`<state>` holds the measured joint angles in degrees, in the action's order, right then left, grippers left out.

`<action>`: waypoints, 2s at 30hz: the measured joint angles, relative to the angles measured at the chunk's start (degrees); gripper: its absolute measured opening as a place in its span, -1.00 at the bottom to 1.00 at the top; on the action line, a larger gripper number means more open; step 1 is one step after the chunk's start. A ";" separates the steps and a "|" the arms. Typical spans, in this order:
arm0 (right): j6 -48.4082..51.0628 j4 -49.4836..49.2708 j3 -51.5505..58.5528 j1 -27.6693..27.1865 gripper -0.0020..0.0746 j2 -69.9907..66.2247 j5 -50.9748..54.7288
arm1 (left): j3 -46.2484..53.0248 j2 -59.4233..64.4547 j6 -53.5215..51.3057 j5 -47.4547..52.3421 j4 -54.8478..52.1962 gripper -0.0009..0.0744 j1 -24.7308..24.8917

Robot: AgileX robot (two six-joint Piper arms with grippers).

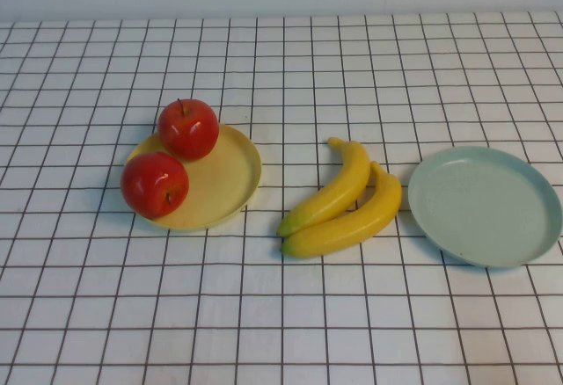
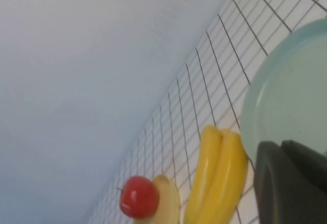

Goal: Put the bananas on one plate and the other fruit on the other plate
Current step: Put another type of fruit in the right plate

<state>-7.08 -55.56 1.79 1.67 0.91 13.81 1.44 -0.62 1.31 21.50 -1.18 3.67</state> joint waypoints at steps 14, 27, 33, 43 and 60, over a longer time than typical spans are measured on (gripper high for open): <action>3.90 0.62 -0.64 0.00 -0.99 0.00 -1.59 | 0.00 0.00 0.00 0.00 0.00 -0.97 0.00; 11.05 27.40 -29.53 0.00 -0.99 -35.46 33.12 | 0.00 0.00 0.00 0.00 0.00 -0.97 0.00; 16.20 30.87 -41.12 4.51 -0.99 -57.67 43.50 | 0.00 0.00 0.00 0.00 0.00 -0.97 0.00; 0.37 54.61 -62.43 27.20 -0.99 -82.29 46.74 | 0.00 0.00 0.00 0.00 0.00 -0.97 0.00; -6.23 50.79 -94.89 28.22 0.37 -111.00 53.90 | 0.00 0.00 0.00 0.00 0.00 -0.97 0.00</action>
<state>-13.31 -4.77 -93.10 29.89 -110.08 67.71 1.44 -0.62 1.31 21.50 -1.18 3.67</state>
